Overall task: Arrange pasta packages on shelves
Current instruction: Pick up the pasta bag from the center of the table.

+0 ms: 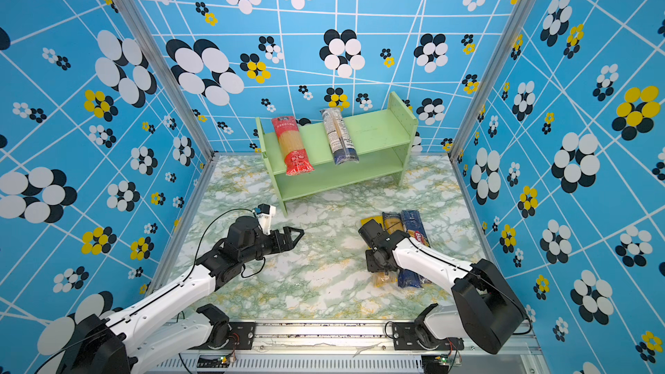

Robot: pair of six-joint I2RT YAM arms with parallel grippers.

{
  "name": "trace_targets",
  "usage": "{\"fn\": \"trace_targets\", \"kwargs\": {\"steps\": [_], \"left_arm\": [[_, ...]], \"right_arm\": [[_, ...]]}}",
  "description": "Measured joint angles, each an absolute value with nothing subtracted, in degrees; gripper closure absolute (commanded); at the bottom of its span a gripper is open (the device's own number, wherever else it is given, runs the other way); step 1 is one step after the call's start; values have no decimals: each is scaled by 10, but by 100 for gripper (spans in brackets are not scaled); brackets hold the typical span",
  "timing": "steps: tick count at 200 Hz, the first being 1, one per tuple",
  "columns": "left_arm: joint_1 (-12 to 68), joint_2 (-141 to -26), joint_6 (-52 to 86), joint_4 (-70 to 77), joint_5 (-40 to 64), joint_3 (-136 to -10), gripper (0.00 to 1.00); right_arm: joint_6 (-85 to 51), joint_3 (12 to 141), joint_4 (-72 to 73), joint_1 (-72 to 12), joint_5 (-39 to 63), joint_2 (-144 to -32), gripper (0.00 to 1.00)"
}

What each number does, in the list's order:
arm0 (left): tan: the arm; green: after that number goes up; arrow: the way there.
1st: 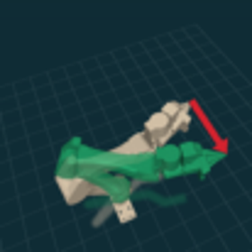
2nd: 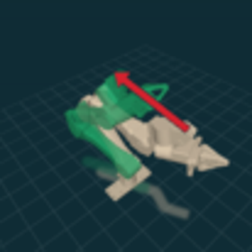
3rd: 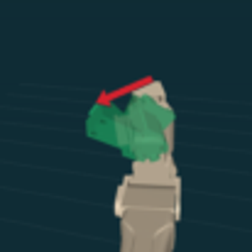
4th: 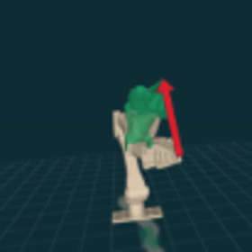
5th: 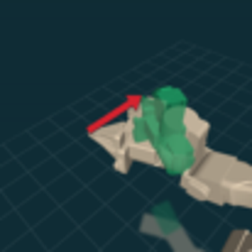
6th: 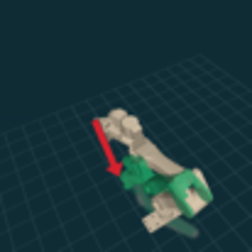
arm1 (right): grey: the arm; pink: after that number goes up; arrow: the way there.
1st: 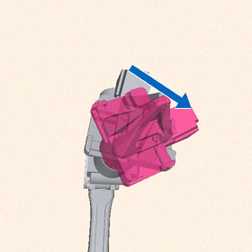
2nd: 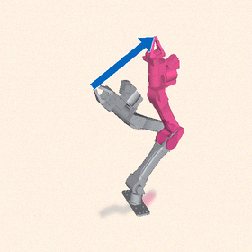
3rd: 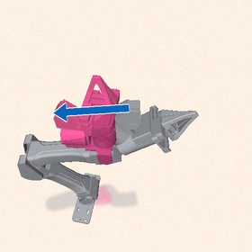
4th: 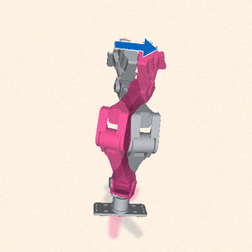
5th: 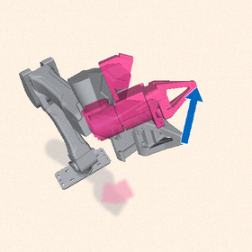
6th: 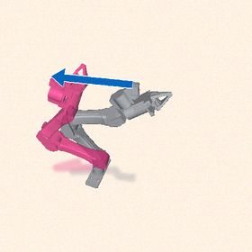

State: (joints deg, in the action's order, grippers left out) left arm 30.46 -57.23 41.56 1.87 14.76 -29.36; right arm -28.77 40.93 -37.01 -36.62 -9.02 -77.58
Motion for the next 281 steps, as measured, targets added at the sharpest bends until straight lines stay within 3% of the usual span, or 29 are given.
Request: {"fn": "trace_targets", "kwargs": {"steps": [281], "left_arm": [[305, -577, 416, 35, 148, -294, 1]], "right_arm": [[-280, 510, -548, -336, -117, -594, 100]]}}
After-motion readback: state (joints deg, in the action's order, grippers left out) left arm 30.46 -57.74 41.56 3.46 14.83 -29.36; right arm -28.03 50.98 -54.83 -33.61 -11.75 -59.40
